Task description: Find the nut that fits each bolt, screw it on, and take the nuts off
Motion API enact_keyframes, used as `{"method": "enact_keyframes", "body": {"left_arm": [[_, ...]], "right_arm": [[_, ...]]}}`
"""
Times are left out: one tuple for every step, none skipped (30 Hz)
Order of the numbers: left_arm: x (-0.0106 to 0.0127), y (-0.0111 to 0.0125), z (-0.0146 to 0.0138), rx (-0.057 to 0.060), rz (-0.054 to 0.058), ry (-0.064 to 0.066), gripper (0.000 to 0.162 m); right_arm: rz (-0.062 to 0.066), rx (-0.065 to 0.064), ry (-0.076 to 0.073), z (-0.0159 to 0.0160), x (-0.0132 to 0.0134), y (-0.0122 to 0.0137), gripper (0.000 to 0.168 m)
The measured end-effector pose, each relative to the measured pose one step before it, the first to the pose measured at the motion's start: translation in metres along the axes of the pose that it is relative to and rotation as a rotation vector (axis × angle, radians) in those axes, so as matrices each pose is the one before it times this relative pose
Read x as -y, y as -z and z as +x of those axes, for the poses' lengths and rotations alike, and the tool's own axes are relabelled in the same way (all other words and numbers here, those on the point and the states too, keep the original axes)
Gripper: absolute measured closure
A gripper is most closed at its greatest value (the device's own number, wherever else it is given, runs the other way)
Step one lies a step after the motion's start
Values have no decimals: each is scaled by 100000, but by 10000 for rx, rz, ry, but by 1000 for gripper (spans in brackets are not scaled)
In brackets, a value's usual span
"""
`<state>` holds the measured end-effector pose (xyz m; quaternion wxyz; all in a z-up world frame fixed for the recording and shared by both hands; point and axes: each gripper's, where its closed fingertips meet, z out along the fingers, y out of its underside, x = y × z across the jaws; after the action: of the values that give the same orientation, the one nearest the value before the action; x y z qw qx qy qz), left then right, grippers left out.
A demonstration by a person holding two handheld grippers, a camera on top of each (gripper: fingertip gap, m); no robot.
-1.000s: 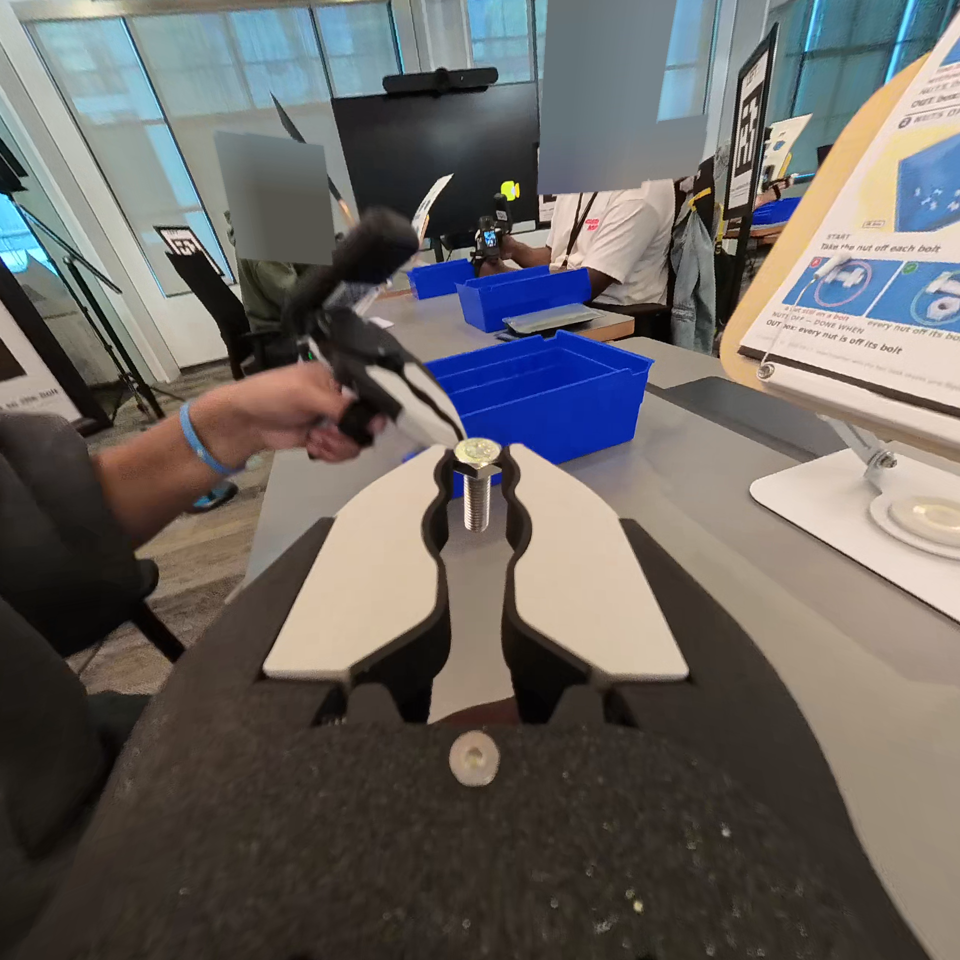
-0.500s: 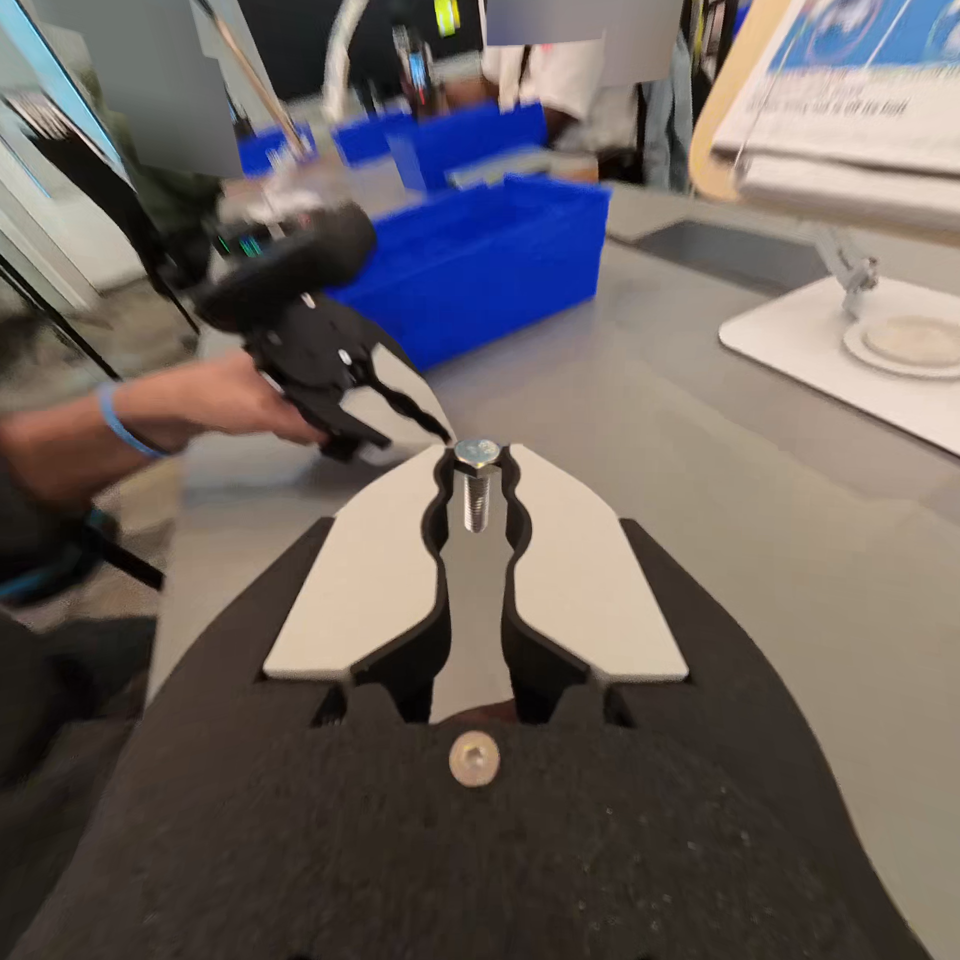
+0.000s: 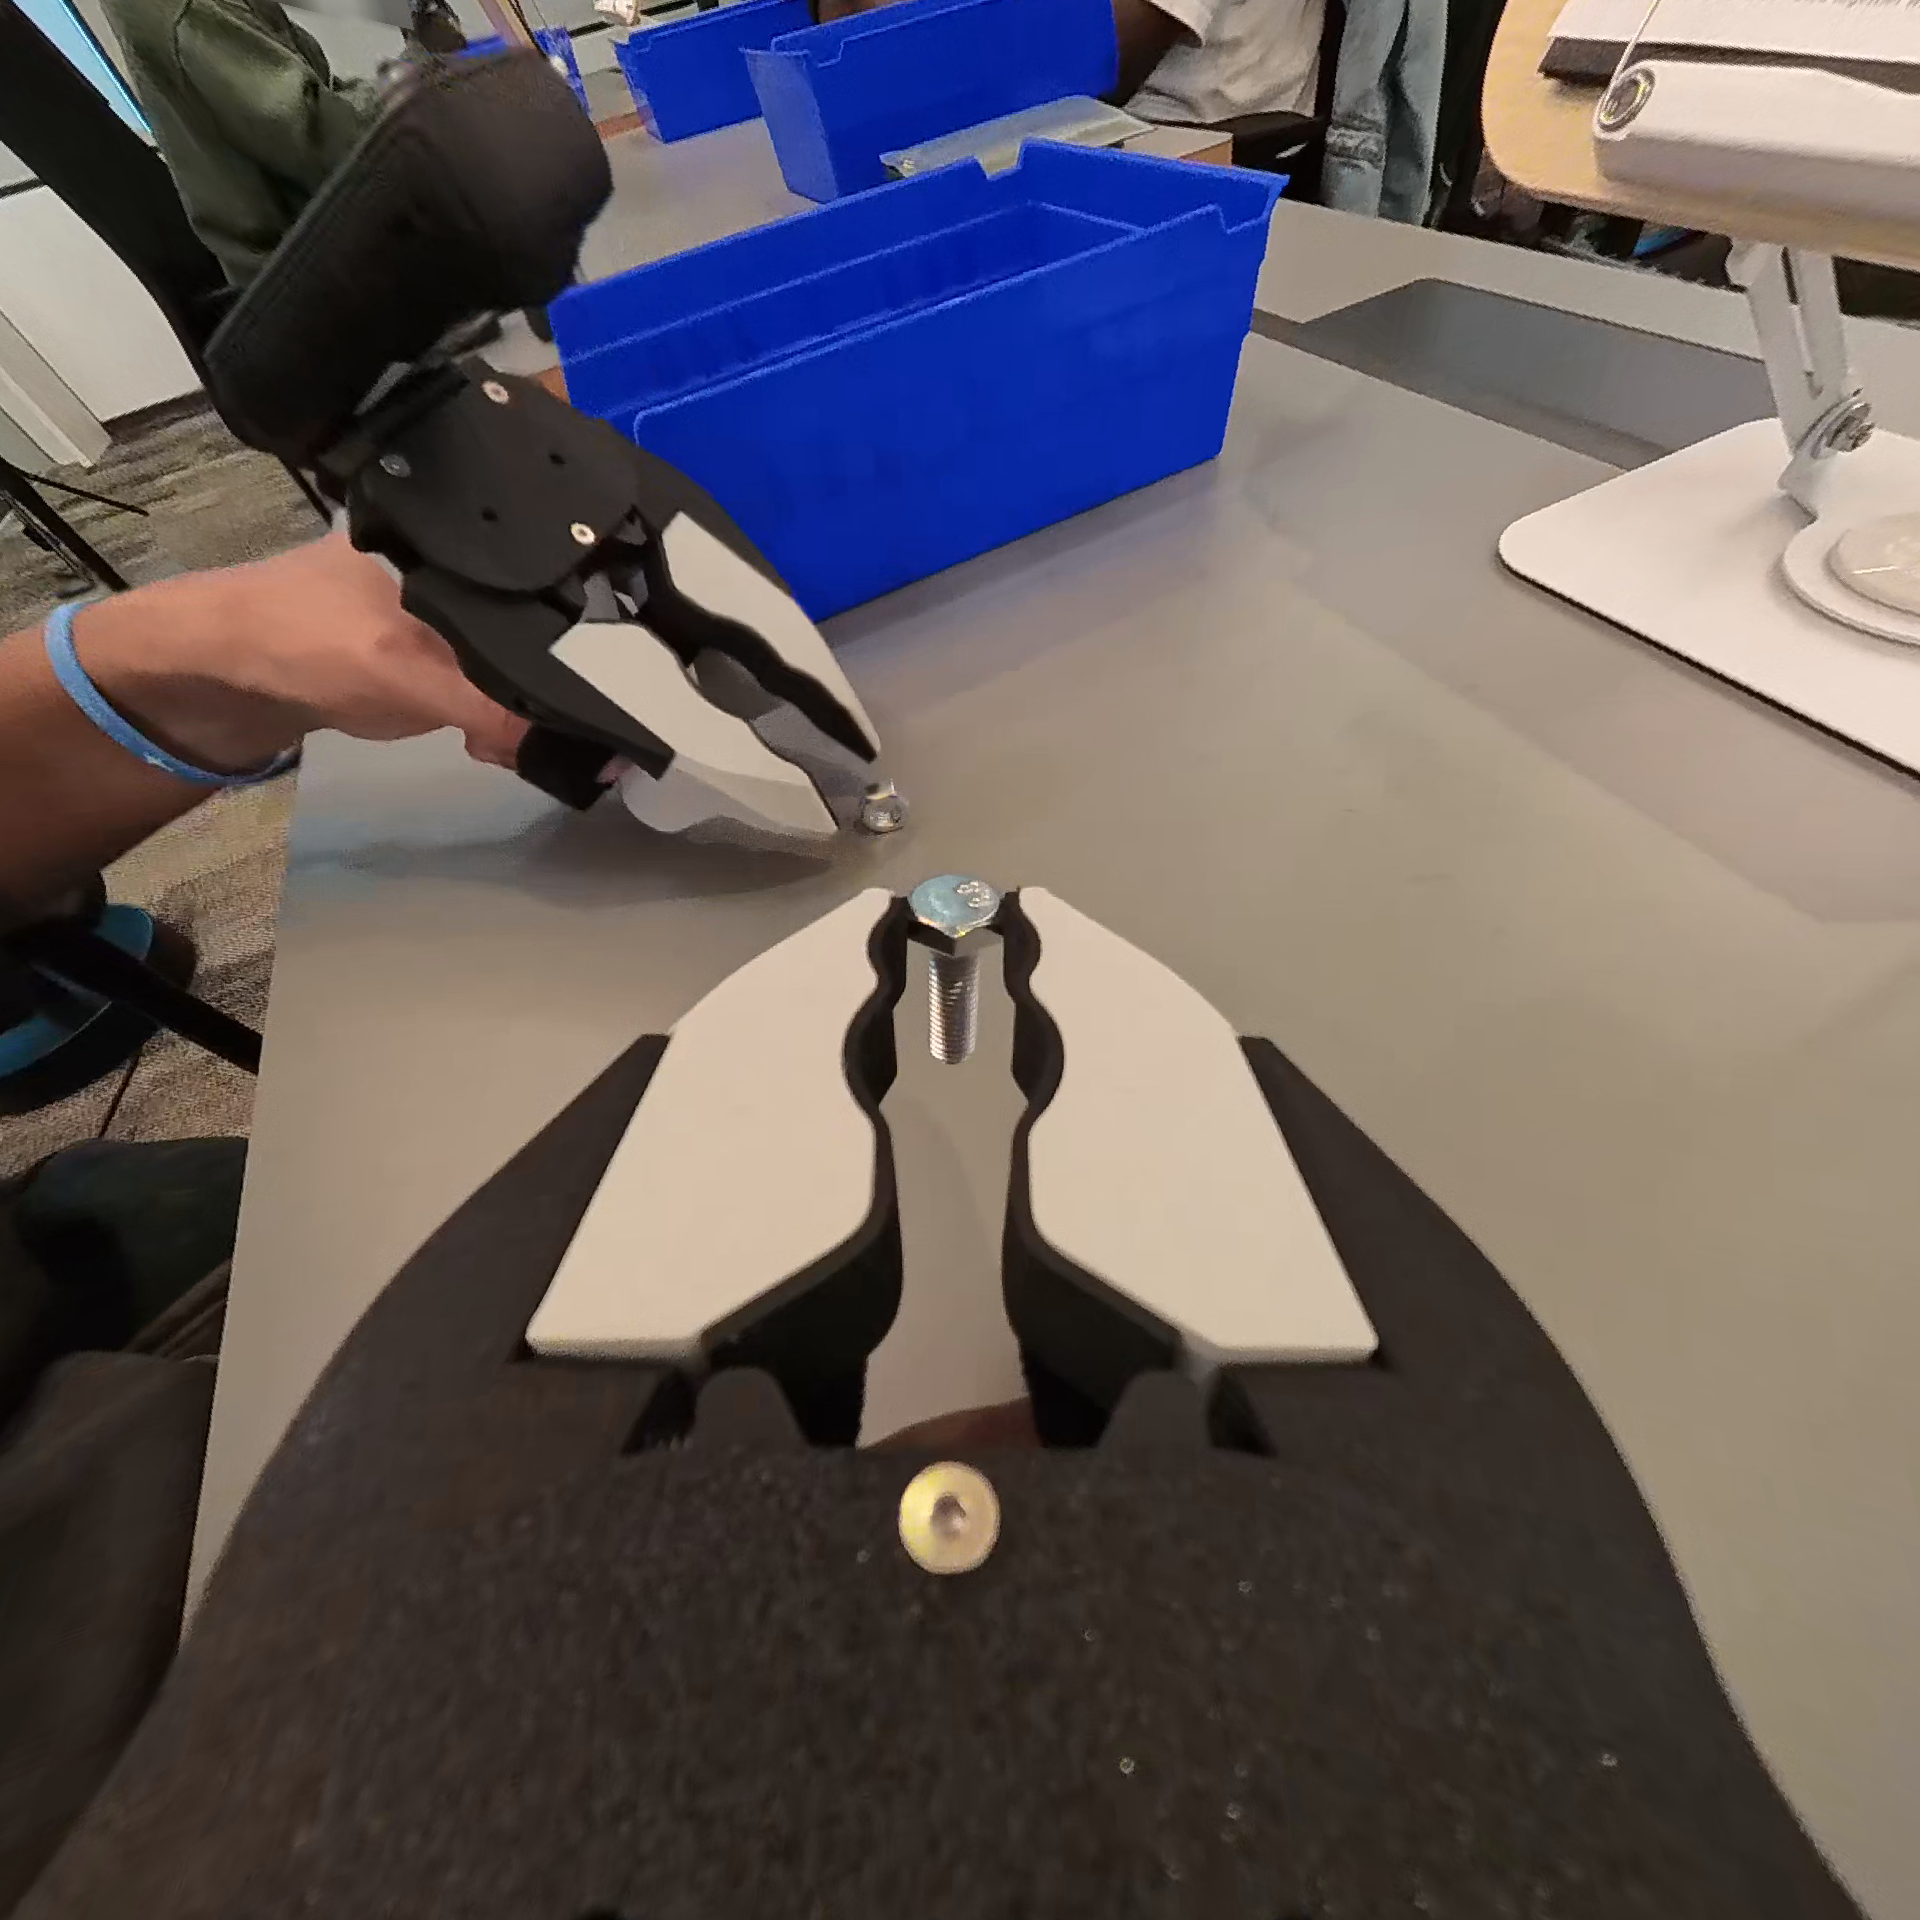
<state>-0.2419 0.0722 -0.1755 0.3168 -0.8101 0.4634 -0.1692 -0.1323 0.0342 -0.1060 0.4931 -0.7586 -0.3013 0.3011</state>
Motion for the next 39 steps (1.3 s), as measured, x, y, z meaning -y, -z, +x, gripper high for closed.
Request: {"method": "enact_keyframes", "body": {"left_arm": [[30,132,-240,77,16,-215,127],[-53,51,-232,89,-1,-377,125],[-180,-14,-251,111,-59,-510,125],[-212,-14,-337,171,-128,-498,125],[-136,93,-88,21,-142,-494,124],[108,303,109,-89,-74,-475,124],[396,554,212,-188,-1,-402,122],[650,724,287,-231,14,-412,120],[903,859,161,-120,72,-482,119],[940,888,123,-111,13,-586,119],[822,806,79,-133,-119,-638,118],[619,650,91,-202,-244,-625,117],[339,421,251,-364,-357,-637,115],[182,119,161,-307,-377,-620,116],[-45,-259,160,-295,-401,-649,118],[-295,-611,135,-238,-439,-643,122],[-533,-903,57,-188,-459,-513,123],[-745,-1068,0,-204,-509,-284,123],[-788,-1073,52,-302,-509,-40,123],[-565,-939,-10,-259,-378,69,121],[-217,-697,-196,-56,-143,53,120],[7,-466,-118,-25,7,0,119],[98,-347,-133,3,40,23,119],[89,-272,-164,27,25,64,119],[61,-206,-146,16,4,68,118],[104,-177,-104,10,35,56,118],[142,-153,-65,-22,75,60,119],[120,-144,11,-70,65,75,119],[-11,-165,-14,-36,-23,56,120],[-93,-155,15,-5,-69,0,121],[-52,-114,65,-23,-41,-21,121],[89,-3,139,-68,45,3,123],[22,2,111,-61,-9,-15,124],[-41,-18,-9,26,-63,-51,125],[-3,-18,-35,24,-24,-62,126],[18,-40,63,-56,5,-48,129],[33,-66,90,-86,29,0,137],[25,-51,51,-73,20,51,143],[-1,-4,25,-60,15,112,143]], "right_arm": [[28,1,-5,15,-63,88,151],[21,18,7,1,-53,70,151],[19,58,31,-41,-45,68,151],[40,65,49,-53,-2,95,151],[52,50,37,-34,29,109,151],[47,45,15,-18,50,110,151],[40,43,9,-18,60,128,151],[39,32,13,-7,60,121,151],[31,39,8,-8,38,103,151],[19,46,-9,-9,15,81,151],[12,53,-17,-24,7,49,151],[2,64,-5,-54,-37,42,151],[-10,44,4,-39,-59,25,151],[-11,7,-2,-3,-53,34,151],[-5,-10,4,6,-42,43,151],[-2,2,11,-15,-32,49,151],[6,11,7,-26,-28,65,151],[11,9,-2,-33,-16,77,151],[22,3,-11,-16,4,59,151],[18,12,-26,-37,4,48,151],[13,37,-21,-72,-4,20,151],[13,31,-15,-89,-20,-13,151],[-1,27,-7,-68,-58,-38,151],[-28,26,-7,-53,-91,-53,151],[-24,17,-11,-19,-100,-64,151],[-12,8,-13,-1,-68,-52,151],[0,20,-23,-6,-43,-46,151],[9,38,-30,-41,-7,-31,151],[9,22,-23,-14,-3,-6,151],[13,-3,-12,13,12,15,151],[10,4,-6,-2,1,36,151],[6,15,-16,-2,15,26,151],[15,-2,-18,28,20,49,151],[25,-11,-10,46,33,42,151],[15,4,-23,34,17,36,151],[9,5,-32,31,4,24,151],[18,-3,-17,14,19,19,151],[5,9,-6,-3,-5,10,151],[-16,9,-3,-22,-24,16,151]]}}
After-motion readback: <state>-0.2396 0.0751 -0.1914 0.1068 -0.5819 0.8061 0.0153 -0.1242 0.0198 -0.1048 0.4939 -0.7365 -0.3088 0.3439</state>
